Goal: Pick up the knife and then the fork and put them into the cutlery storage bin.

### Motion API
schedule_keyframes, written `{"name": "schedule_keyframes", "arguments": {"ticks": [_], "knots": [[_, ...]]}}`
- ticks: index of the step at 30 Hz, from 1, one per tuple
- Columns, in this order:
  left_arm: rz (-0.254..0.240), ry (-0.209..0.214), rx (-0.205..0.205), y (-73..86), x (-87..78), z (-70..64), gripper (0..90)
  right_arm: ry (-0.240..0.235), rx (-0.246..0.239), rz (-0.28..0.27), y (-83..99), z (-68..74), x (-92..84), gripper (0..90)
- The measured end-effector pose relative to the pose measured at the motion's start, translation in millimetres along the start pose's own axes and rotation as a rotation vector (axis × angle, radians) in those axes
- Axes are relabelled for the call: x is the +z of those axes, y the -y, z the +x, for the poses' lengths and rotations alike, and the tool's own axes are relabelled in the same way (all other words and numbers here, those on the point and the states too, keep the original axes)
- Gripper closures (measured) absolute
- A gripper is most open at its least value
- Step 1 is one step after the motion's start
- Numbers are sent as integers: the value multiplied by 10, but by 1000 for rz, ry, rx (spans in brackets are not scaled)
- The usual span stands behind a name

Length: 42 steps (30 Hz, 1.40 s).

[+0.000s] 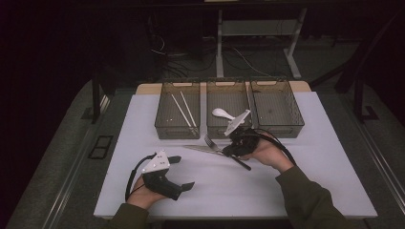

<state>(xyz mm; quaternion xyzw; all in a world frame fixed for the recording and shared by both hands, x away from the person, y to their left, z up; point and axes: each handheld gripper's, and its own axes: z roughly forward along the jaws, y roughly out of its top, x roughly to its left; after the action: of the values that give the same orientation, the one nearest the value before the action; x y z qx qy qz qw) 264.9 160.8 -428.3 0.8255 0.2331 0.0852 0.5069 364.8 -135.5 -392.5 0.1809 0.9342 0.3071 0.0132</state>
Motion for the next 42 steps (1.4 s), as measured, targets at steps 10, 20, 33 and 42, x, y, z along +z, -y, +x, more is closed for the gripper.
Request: {"name": "schedule_keyframes", "arguments": {"ticks": [10, 20, 33, 42], "knots": [[3, -3, 0, 4, 0, 7, 0, -1, 79, -153, 256, -4, -276, 853], [3, -3, 7, 4, -11, -2, 0, 11, 151, -237, 479, -62, -470, 853], [1, -11, 2, 15, -12, 17, 0, 55, 216, -324, 609, -155, -743, 853], [3, -10, 0, 21, -10, 30, 0, 105, 268, -380, 704, -247, -926, 853]]}}
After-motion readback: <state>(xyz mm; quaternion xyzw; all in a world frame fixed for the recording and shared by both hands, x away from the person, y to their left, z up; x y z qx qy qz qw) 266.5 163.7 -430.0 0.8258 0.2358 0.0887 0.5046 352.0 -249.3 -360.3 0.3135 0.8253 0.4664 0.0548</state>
